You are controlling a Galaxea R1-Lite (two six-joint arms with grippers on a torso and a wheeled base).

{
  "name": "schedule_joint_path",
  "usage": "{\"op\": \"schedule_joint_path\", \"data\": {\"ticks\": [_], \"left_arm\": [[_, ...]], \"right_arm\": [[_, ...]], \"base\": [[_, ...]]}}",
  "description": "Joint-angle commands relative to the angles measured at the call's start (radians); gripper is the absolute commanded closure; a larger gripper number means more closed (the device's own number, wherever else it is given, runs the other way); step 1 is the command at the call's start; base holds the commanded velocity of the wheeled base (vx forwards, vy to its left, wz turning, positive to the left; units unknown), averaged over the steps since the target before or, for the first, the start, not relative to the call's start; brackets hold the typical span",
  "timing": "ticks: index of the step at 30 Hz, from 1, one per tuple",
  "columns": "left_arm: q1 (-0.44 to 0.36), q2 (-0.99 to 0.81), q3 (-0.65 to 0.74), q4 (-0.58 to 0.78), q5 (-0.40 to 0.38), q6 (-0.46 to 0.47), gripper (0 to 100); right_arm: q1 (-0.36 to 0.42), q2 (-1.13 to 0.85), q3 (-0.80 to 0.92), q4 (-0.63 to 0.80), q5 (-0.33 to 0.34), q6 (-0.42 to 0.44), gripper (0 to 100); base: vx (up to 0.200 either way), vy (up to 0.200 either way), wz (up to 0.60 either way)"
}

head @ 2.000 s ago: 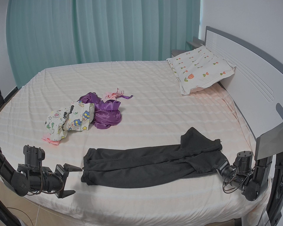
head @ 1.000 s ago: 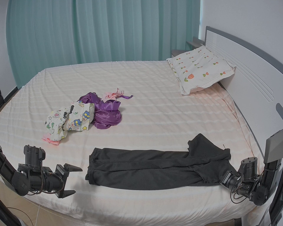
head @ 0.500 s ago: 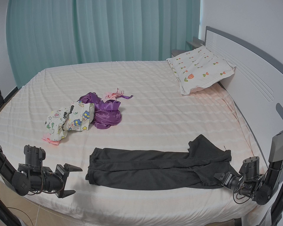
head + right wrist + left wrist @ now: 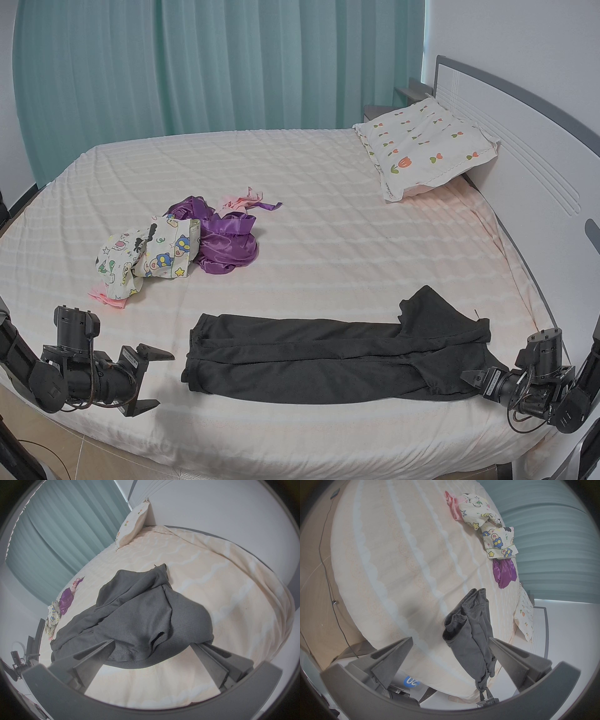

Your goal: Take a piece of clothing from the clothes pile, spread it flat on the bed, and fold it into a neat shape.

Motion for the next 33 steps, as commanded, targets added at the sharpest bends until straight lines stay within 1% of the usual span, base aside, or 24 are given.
{"op": "schedule_joint_path", "data": {"ticks": [1,5,7,10,11,12,14,16,18,21,22,23,24,29,30,33], "left_arm": [[0.0,0.005,0.001,-0.001,0.0,0.0,0],[0.0,0.007,-0.011,-0.003,0.003,0.0,0],[-0.007,0.004,-0.037,-0.001,0.015,-0.009,0],[-0.036,0.018,-0.121,0.005,0.086,-0.039,0],[-0.039,0.024,-0.138,0.006,0.098,-0.042,0],[-0.051,0.053,-0.19,0.009,0.137,-0.042,0],[-0.074,0.099,-0.266,0.017,0.178,-0.036,0],[-0.086,0.136,-0.35,0.046,0.206,-0.026,0],[-0.1,0.176,-0.442,0.108,0.209,-0.005,0],[-0.143,0.275,-0.592,0.212,0.223,0.06,0],[-0.152,0.3,-0.625,0.232,0.233,0.078,0],[-0.152,0.3,-0.625,0.232,0.233,0.078,0],[-0.174,0.361,-0.707,0.269,0.27,0.139,0],[-0.2,0.426,-0.81,0.29,0.276,0.264,0],[-0.2,0.426,-0.81,0.29,0.276,0.264,0],[-0.212,0.475,-0.862,0.338,0.276,0.402,0]], "right_arm": [[-0.002,-0.075,0.008,0.001,-0.006,-0.005,0],[-0.007,-0.108,-0.013,-0.004,0.007,0.007,0],[-0.025,-0.108,-0.03,-0.004,0.007,0.016,0],[-0.035,-0.098,-0.032,-0.004,0.036,0.03,0],[-0.035,-0.096,-0.032,-0.004,0.042,0.033,0],[-0.035,-0.095,-0.033,-0.004,0.063,0.042,0],[-0.035,-0.101,-0.032,-0.004,0.083,0.061,0],[-0.035,-0.104,-0.033,-0.004,0.09,0.071,0],[-0.035,-0.104,-0.033,-0.004,0.09,0.071,0],[-0.031,-0.09,-0.032,-0.002,0.093,0.073,0],[-0.031,-0.089,-0.033,-0.004,0.093,0.073,0],[-0.031,-0.089,-0.033,-0.004,0.093,0.073,0],[-0.031,-0.082,-0.033,-0.004,0.096,0.073,0],[-0.028,-0.084,-0.032,-0.002,0.1,0.071,0],[-0.028,-0.084,-0.032,-0.004,0.1,0.071,0],[-0.027,-0.082,-0.032,-0.002,0.1,0.073,0]], "base": [[0.0,0.0,0.0],[0.0,0.0,0.0],[0.0,0.0,0.0],[0.0,0.0,0.0],[0.0,0.0,0.0],[0.0,0.0,0.0],[0.0,0.0,0.0],[0.0,0.0,0.0],[0.0,0.0,0.0],[0.0,0.0,0.0],[0.0,0.0,0.0],[0.0,0.0,0.0],[0.0,0.0,0.0],[0.0,0.0,0.0],[0.0,0.0,0.0],[0.0,0.0,0.0]]}}
